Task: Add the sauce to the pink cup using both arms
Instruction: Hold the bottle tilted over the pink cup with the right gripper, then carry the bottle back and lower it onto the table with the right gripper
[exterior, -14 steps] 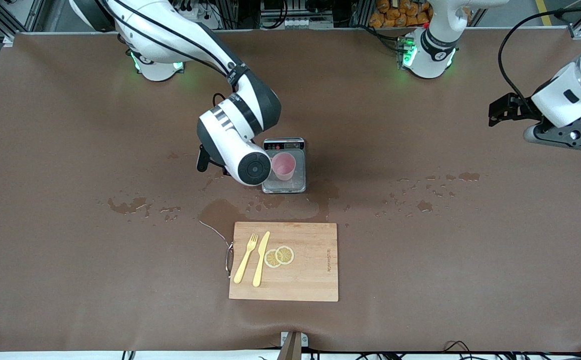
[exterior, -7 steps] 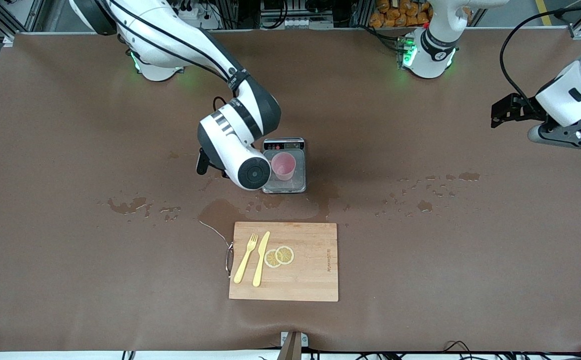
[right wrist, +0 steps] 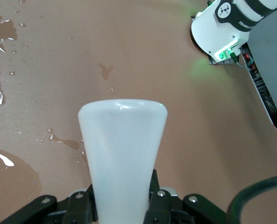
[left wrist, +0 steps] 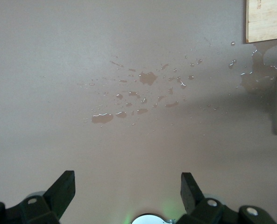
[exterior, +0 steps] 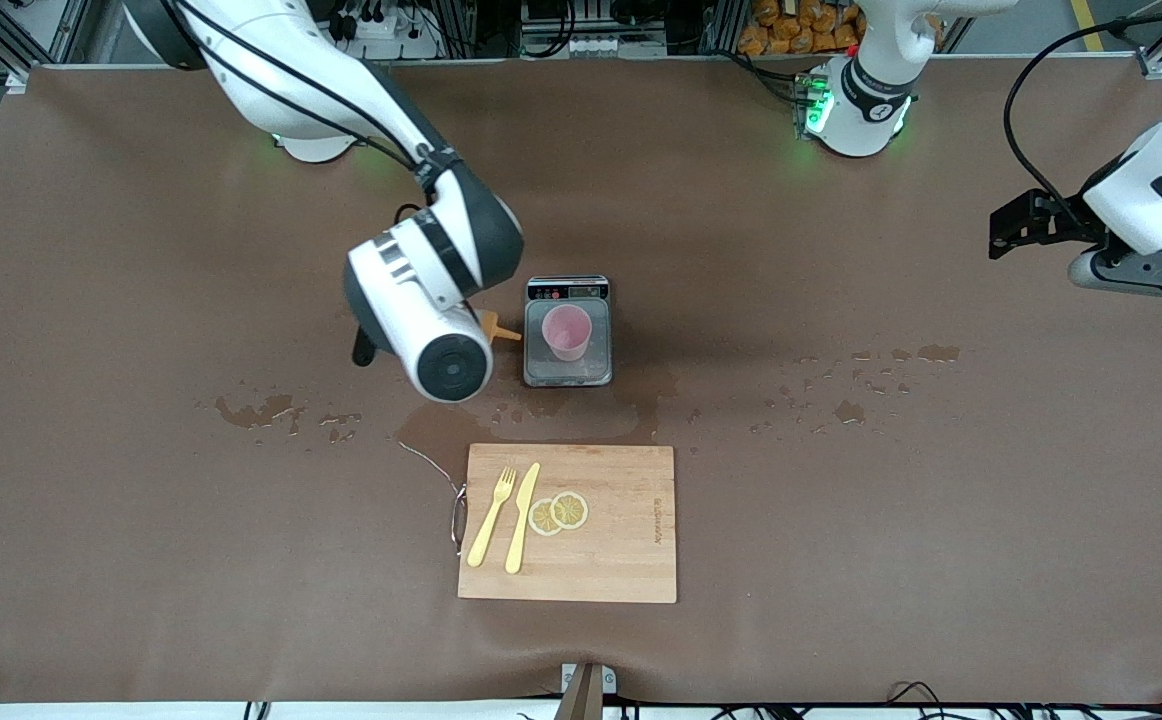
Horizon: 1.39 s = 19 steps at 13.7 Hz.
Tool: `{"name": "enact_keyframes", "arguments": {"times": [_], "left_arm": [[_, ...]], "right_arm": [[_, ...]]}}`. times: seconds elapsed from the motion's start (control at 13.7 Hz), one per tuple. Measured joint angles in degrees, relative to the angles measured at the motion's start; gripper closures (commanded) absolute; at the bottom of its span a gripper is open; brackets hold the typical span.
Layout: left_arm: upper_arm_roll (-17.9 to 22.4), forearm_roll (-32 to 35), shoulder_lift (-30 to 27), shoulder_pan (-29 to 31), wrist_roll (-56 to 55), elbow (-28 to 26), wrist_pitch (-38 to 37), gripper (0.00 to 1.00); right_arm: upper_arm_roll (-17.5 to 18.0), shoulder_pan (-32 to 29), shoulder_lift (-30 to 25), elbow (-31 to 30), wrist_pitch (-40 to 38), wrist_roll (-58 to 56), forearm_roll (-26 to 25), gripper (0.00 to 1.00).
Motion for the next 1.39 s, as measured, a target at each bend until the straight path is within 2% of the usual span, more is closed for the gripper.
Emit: {"name": "enact_keyframes", "arguments": {"times": [0.37,0.66,1.39], "left_arm": [[0.0,0.0,0.0,0.0,0.0,0.1,0.1,0.0],[0.1,0.0,0.0,0.0,0.0,0.2,0.1,0.0],[0.3,0.0,0.0,0.8,0.1,0.2,0.4,0.0]], "right_arm": [[-0.1,-10.7,-6.9,-1.1,-0.8,-12.9,6.4,1.0],[-0.1,-19.3,-9.9,-4.1,-0.9,-24.8,10.6,1.0],[-0.2,-39.4,-10.5,-9.9,-0.8,-55.9,20.7,1.0]]}}
